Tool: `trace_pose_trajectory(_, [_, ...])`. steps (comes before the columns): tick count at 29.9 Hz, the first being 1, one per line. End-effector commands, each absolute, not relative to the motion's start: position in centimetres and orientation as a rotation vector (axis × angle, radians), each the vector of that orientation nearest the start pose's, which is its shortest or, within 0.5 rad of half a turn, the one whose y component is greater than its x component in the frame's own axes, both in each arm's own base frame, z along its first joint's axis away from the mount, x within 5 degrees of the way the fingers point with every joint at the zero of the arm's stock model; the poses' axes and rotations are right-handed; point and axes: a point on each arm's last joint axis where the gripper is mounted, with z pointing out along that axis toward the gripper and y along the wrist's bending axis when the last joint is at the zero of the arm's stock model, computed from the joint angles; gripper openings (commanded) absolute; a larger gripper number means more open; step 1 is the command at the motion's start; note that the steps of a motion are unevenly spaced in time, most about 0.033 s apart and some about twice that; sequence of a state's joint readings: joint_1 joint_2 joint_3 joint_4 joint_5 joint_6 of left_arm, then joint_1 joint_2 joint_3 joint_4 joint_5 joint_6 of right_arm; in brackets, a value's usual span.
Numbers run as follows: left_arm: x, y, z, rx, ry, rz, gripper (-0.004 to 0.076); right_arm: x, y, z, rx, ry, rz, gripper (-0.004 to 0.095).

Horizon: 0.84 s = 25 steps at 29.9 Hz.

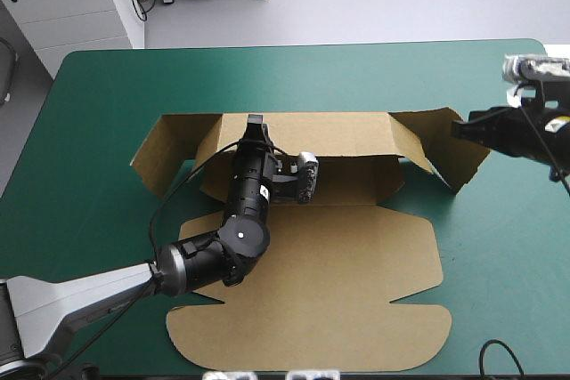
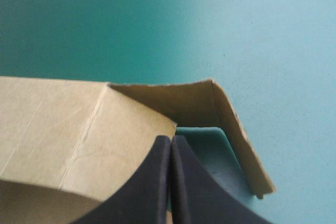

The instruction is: Fold the box

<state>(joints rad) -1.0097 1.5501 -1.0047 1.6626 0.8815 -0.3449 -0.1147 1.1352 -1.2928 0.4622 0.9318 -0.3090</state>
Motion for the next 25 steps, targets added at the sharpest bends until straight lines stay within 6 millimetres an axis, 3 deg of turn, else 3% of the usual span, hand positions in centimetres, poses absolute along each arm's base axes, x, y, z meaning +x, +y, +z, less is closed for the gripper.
trace_pose_trajectory(1, [22.8,-23.3,32.4,1.375,1.182,1.1,-0.0008,25.2,0.5,44.8,-0.074,2.11,0.353,-0.0015])
trace_pose_trajectory(8, [22.8,-23.3,32.4,1.376,1.182,1.098,-0.0008,31.9,-0.2,43.9,-0.045,2.158,0.389,-0.0015])
trace_pose_trajectory(14, [22.7,-23.5,32.3,1.396,1.169,1.071,-0.0008,35.7,-0.6,42.3,-0.036,2.198,0.405,-0.0015])
trace_pose_trajectory(20, [22.7,-23.6,32.3,1.397,1.168,1.069,-0.0008,37.6,-0.6,39.3,-0.05,2.34,0.464,-0.0015])
trace_pose_trajectory(25, [22.7,-23.6,32.3,1.397,1.168,1.069,-0.0008,37.4,-0.3,38.0,-0.092,2.456,0.512,-0.0016])
